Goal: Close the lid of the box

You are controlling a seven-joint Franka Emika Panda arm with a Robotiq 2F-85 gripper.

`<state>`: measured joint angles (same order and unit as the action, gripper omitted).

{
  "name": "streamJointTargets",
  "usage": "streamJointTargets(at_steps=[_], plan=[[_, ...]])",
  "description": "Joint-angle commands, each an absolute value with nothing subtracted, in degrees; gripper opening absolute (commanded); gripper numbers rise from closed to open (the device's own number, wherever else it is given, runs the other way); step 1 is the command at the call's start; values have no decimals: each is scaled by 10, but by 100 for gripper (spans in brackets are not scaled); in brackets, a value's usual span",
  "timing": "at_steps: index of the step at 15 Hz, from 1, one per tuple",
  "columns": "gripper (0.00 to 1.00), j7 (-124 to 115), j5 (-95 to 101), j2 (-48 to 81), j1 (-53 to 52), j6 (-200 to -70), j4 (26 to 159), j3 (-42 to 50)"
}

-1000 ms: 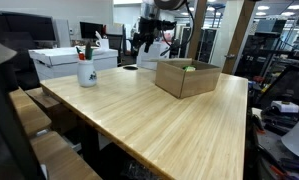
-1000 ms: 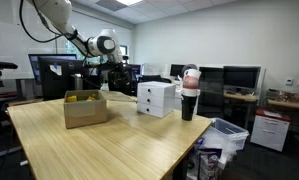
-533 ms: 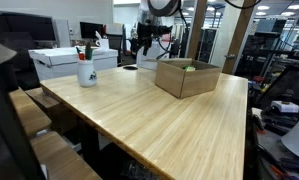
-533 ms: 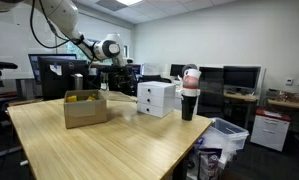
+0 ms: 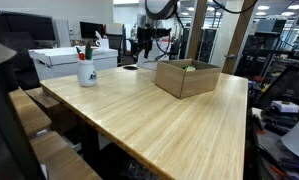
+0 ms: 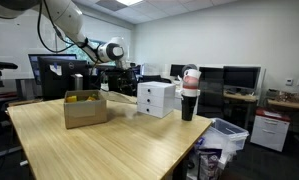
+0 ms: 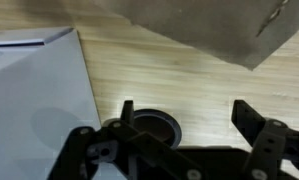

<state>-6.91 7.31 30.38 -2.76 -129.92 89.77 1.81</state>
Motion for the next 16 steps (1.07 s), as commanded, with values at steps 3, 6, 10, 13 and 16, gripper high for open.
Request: streamJointTargets(at_steps=[3,6,10,13,16], plan=[[100,-44,59,321,-16,-1271,868,13],[100,-39,62,335,-18,-1224,839,13],[100,-43,67,353,-21,-1167,807,16],[100,-38,62,362,-18,-1117,787,13],[100,-44,64,362,-23,-1053,768,13]])
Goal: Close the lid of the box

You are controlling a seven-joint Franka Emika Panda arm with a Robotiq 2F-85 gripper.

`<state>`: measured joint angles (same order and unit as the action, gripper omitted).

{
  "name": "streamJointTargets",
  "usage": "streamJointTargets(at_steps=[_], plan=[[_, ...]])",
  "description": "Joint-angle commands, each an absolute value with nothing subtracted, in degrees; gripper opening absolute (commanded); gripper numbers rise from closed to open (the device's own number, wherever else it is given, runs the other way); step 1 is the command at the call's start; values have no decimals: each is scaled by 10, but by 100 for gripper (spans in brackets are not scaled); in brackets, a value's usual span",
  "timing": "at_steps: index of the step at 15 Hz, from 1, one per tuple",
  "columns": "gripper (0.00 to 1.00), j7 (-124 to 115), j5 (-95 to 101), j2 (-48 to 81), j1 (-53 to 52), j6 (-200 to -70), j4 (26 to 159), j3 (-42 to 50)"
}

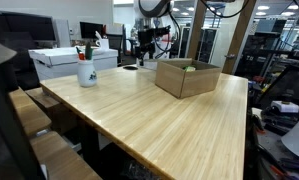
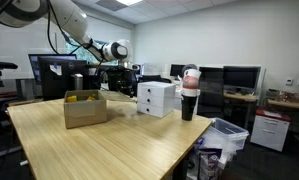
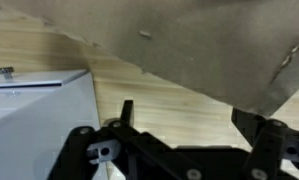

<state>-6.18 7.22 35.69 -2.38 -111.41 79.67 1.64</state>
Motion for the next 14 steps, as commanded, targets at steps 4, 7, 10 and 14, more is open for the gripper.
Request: streamJointTargets(at_steps=[4,7,10,14], plan=[[100,-35,62,349,-29,-999,753,2],[77,-41,57,336,-34,-976,752,-7],[65,-58,52,327,-42,-951,751,-11],[42,-78,43,312,-49,-924,756,-10]])
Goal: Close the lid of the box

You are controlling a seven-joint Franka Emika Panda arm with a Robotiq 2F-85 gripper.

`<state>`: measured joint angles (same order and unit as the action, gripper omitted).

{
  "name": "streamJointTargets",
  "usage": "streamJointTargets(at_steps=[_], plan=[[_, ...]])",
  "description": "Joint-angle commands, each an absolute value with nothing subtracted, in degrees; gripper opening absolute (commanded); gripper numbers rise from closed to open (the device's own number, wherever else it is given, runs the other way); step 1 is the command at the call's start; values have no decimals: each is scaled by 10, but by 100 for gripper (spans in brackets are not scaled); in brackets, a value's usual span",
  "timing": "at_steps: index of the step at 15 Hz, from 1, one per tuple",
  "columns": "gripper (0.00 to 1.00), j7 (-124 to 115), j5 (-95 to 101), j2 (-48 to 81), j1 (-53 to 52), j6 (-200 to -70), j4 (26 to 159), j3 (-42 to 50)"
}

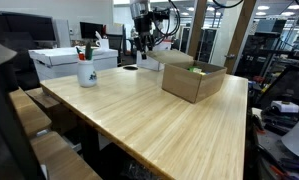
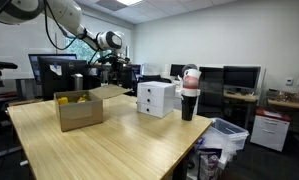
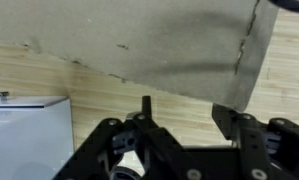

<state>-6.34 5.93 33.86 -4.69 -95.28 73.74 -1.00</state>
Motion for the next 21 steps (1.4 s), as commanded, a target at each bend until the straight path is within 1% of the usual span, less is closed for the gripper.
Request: streamJointTargets(at_steps=[1,3,4,5,7,8,9,10,11,12,14,15,16,19,21], plan=[[36,-81,42,307,-50,-916,758,-10],[26,-87,33,297,-50,-898,761,-11],[29,-93,29,290,-53,-888,762,-12],[27,-95,25,285,-54,-879,763,-13],[25,-102,19,275,-56,-864,765,-14],[26,-112,15,266,-60,-857,769,-15],[34,-119,11,257,-62,-854,775,-16],[49,-125,7,246,-63,-855,783,-16],[49,-133,6,236,-65,-853,791,-16],[57,-140,1,223,-67,-857,804,-17],[66,-155,-9,195,-68,-870,835,-19],[73,-167,-14,177,-70,-873,854,-19],[78,-175,-18,163,-70,-877,871,-19],[96,-207,-30,112,-68,-889,935,-19],[100,-222,-37,86,-66,-891,968,-18]])
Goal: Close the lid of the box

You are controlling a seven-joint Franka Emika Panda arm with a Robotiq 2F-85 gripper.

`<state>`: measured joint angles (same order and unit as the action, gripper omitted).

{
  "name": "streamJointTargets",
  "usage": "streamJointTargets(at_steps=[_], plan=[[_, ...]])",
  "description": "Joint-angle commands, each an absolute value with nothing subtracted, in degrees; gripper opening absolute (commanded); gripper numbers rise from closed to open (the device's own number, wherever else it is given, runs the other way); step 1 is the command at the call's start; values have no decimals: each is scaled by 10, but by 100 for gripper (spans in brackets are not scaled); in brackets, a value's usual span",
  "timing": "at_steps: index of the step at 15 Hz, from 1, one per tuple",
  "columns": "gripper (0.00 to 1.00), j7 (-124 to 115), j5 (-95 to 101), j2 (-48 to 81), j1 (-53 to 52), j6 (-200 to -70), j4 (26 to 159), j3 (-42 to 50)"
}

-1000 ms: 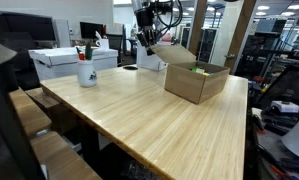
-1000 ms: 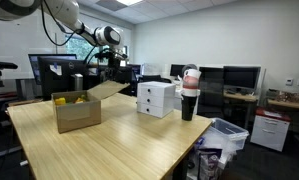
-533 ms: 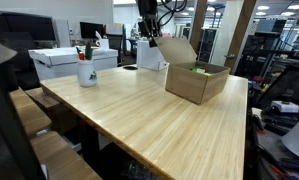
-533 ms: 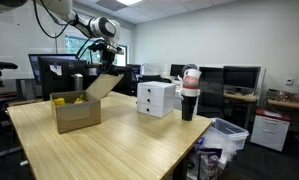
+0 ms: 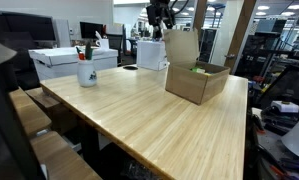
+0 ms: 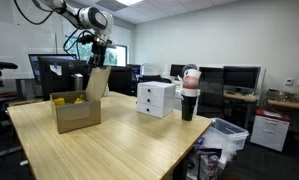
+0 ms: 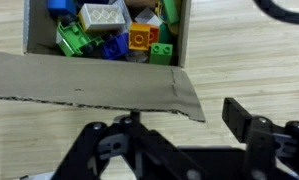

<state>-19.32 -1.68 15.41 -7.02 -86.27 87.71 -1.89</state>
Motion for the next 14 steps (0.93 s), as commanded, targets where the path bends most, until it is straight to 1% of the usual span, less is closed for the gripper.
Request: streamJointTargets(at_steps=[1,11,14], plan=[[100,-229,-42,71,-64,-894,988,-18],[100,-280,-64,-21,-57,-960,1127,-22],[100,-284,-69,-47,-55,-1005,1166,-24]])
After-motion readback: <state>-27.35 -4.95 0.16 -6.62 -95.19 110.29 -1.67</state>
